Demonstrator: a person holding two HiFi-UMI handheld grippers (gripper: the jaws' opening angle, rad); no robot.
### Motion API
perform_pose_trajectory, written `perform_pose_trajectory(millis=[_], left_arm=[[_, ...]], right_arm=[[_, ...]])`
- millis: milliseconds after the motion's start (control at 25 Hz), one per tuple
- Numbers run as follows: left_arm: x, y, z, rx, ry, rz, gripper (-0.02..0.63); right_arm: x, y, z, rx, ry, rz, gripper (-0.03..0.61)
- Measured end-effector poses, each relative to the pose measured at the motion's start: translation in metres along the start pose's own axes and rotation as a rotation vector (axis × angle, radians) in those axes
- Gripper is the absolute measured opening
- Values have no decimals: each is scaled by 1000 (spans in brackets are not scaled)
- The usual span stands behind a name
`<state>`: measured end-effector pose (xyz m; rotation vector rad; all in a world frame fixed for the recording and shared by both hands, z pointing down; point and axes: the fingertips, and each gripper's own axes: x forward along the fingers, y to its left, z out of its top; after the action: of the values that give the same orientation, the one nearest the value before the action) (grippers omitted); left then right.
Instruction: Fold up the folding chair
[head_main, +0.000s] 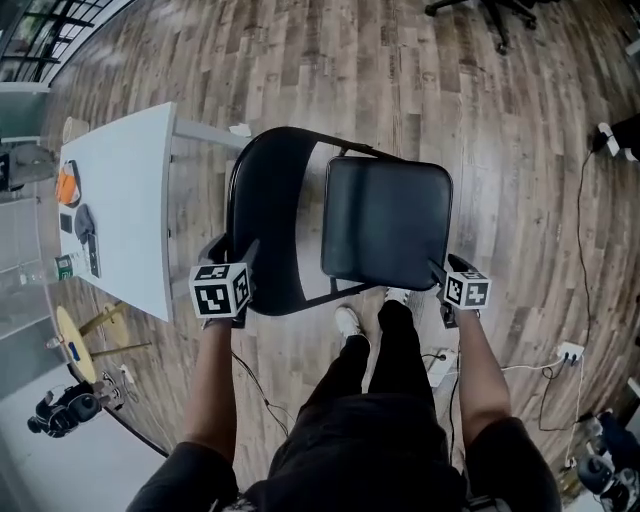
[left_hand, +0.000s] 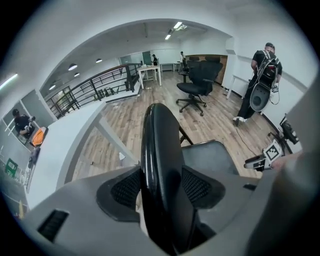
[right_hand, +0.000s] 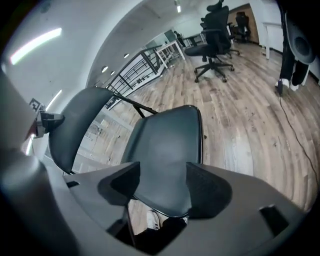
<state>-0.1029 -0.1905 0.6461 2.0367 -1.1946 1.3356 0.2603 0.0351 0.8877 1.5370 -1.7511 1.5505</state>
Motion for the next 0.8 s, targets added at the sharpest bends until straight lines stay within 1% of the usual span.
perform_pose_trajectory(millis=[120,240,320,440,520,720,800], left_arm=[[12,-1,-5,3,20,-23,253],[19,-3,-8,-24,19,-53,253],[27,-6,-7,-37,15,-72,253],[35,-12,-8,-25,34,-87,253],[38,-12,-10,-18,41,-92,253],[41,-21,-4,-25,66,-105,253],[44,-21,-5,-22,75,-107,253]], right_arm=[[23,-23,-12,32,49,28,276],[38,-45,-25,64,78,39,279],[49,-60,-32,83,94,64,285],[66,-77,-43,87,133,106,294],[76,-82,-50,88,152,135,298],[105,-95,-63,153,177,207,302],[115,-92,-63,179,192,275,309]])
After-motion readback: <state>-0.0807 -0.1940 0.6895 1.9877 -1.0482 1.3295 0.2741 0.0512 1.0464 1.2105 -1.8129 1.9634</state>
